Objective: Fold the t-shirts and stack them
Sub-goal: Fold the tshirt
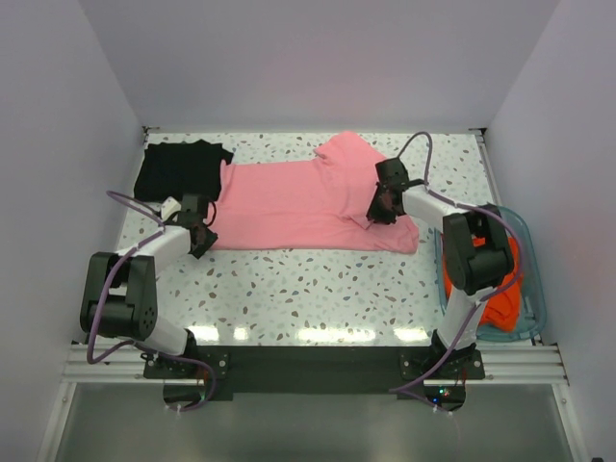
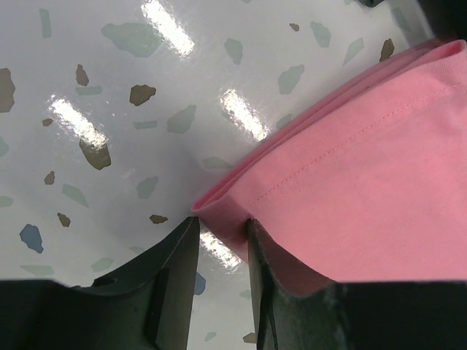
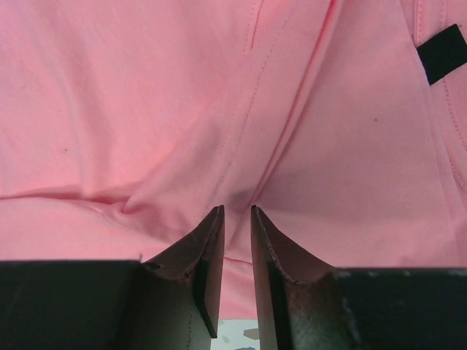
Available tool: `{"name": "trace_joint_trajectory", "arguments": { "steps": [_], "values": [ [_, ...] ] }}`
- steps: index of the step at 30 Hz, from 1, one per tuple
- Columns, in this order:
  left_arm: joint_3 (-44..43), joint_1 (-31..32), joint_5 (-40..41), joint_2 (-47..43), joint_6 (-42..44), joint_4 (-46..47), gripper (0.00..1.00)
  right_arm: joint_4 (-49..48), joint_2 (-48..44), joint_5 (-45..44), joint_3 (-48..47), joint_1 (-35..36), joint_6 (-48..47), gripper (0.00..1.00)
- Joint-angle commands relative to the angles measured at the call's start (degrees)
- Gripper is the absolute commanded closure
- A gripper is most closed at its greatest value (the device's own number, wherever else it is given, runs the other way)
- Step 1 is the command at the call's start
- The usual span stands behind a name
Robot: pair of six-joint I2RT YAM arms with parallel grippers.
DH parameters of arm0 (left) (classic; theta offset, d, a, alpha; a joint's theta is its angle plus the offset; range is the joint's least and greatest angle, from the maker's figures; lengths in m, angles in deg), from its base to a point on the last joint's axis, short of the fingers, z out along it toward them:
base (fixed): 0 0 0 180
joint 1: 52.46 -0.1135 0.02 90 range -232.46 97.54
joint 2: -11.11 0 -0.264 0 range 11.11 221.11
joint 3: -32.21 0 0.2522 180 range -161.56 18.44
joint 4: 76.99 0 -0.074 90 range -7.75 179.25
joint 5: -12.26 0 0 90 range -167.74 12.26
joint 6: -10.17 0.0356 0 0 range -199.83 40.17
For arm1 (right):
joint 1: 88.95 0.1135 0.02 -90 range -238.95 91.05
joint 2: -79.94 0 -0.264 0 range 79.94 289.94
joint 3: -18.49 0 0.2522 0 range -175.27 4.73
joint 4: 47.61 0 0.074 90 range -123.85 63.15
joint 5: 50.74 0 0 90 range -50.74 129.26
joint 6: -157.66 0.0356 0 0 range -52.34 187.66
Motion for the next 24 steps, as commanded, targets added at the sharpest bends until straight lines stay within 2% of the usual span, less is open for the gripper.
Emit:
{"name": "trace_joint_trajectory", "arguments": {
  "steps": [1,5,10,13,14,17,24],
  "values": [
    [-0.15,0.17,1.02,-1.31,0.46,0.03,0.62,-3.1,-2.87,-1.38,0.89,0.34,1.15,0.74],
    [-0.24,0.17,1.1,-1.31,0.64,0.11,0.62,-3.8,-2.34,-1.12,1.41,0.52,1.6,0.66],
    [-0.32,0.17,0.93,-1.22,0.73,0.29,0.62,-4.68,-1.2,-0.85,1.5,0.87,2.21,0.68],
    [-0.32,0.17,1.02,-1.14,0.73,0.29,0.62,-4.94,-0.67,-0.85,1.33,0.96,2.56,0.77],
    [-0.32,0.17,1.02,-0.96,0.73,0.29,0.62,-4.94,-0.5,-0.76,1.15,1.04,2.82,0.87],
    [-0.32,0.17,1.02,-0.87,0.73,0.29,0.62,-4.77,-0.23,-0.85,0.63,1.22,2.91,0.98],
    [-0.5,0.17,1.1,-0.96,1.08,0.29,0.62,-3.81,-0.06,-1.12,-0.96,1.13,2.39,1.0]
  ]
}}
